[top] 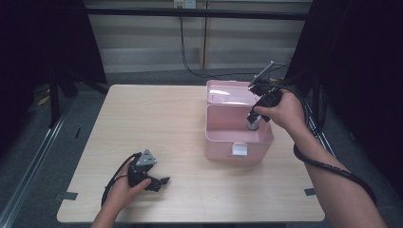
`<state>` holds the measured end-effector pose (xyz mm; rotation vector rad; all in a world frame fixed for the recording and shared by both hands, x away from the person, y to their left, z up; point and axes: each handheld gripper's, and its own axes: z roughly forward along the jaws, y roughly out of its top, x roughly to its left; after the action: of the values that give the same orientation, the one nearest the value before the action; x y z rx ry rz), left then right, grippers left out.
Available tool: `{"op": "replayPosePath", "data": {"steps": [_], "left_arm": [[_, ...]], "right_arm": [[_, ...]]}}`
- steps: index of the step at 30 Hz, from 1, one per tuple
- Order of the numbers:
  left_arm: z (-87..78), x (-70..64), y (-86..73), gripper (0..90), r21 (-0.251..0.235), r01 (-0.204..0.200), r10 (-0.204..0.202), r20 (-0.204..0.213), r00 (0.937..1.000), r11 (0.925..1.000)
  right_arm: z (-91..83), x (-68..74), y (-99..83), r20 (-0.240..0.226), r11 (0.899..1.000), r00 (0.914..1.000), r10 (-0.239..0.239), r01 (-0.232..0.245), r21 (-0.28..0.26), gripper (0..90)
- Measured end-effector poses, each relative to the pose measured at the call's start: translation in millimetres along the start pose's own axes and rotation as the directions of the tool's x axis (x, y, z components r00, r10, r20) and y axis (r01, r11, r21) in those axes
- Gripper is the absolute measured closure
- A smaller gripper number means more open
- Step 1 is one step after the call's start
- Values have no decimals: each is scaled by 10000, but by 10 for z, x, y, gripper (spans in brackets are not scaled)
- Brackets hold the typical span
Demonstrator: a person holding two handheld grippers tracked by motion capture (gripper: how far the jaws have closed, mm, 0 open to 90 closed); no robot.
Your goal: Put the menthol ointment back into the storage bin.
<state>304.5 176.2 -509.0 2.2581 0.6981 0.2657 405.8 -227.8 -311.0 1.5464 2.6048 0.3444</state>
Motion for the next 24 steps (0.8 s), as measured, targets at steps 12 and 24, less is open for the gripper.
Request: {"op": "replayPosePath", "data": {"steps": [12,24], "left_arm": [[0,0,0,64,12,-14,14,11,10000,10000],[-1,-1,1,64,40,-23,23,-20,10000,10000]], "right_arm": [[203,-55,41,98,9974,9974,713,-712,-69,506],[422,-96,90,-1,9940,9941,1085,-1085,-158,505]]}}
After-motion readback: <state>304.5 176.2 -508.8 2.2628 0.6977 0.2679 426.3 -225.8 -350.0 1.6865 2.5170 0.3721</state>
